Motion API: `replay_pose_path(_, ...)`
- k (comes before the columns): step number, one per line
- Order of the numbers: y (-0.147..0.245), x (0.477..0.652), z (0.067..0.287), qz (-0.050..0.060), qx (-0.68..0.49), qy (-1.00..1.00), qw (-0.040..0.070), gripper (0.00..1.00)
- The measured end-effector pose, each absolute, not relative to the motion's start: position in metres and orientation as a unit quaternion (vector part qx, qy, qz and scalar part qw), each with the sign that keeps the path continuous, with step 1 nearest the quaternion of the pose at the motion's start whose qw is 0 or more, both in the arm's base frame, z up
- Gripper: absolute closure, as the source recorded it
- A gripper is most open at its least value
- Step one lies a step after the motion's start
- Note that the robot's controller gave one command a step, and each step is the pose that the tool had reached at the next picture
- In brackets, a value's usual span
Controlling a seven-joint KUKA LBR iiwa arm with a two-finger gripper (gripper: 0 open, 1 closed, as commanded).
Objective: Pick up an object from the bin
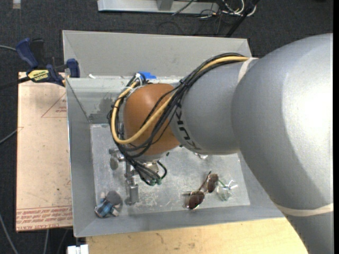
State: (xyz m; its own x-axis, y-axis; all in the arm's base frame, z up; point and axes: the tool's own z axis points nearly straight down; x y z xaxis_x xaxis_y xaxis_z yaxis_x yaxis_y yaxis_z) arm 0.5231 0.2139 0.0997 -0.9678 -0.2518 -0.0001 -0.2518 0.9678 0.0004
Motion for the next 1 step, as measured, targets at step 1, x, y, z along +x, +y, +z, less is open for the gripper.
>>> replay_pose_path(1, 0.2335, 0.5042, 0.0824, 0.000, -0.358, 0.934, 0.000, 0.00)
